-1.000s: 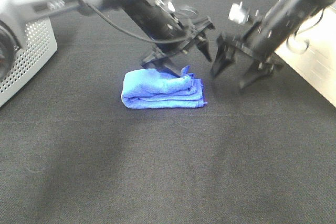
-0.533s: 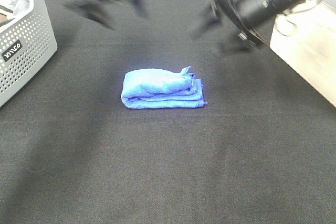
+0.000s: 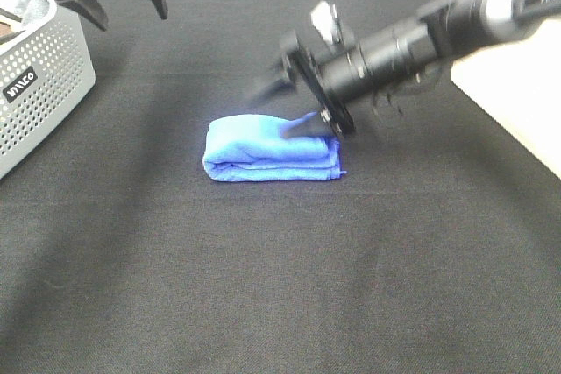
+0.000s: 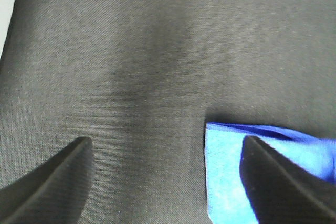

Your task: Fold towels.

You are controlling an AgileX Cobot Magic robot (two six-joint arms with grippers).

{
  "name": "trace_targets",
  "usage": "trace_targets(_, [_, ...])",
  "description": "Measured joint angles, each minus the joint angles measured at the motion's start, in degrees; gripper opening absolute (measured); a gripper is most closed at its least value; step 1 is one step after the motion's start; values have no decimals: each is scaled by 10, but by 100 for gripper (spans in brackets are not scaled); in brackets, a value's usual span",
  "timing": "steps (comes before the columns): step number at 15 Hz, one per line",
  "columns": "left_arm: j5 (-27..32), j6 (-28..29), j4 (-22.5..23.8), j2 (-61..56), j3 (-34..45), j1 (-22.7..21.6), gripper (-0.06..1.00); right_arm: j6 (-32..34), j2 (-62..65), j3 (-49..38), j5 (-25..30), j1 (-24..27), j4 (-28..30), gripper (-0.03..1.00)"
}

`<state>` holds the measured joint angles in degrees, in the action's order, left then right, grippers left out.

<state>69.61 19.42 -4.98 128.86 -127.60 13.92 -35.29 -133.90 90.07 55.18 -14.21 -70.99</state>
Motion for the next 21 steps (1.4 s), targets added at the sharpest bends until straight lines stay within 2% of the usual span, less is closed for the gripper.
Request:
trace_targets(2, [0, -10, 0, -16, 0, 0, 73, 21, -2, 0, 1, 15, 49, 78])
trace_targets(3, [0, -10, 0, -16, 0, 0, 73, 21, -2, 0, 1, 15, 49, 78])
trace_targets(4, [1, -11, 0, -30, 0, 0, 73, 41, -2, 0, 3, 29, 87, 78])
trace_targets(6, [1, -19, 0, -48, 0, 0, 73, 58, 6, 0, 18, 38, 128, 78])
trace_targets(11, [2, -56, 6, -120, 0, 0, 73, 88, 96, 0, 53, 42, 221, 78])
trace_targets(14, [2, -74, 6, -173, 7, 0, 73, 162, 182, 0, 74, 42, 331, 78])
trace_targets(16, [1, -87, 8, -230, 71, 0, 73, 203, 237, -1, 93, 42, 398, 78])
trace_targets(17, [1, -95, 10, -288, 152, 0, 73, 217, 284, -15, 102, 42, 421, 78])
trace_targets(21, [1, -101, 26, -494, 388, 0, 73, 223, 427, -118, 107, 42, 433, 78])
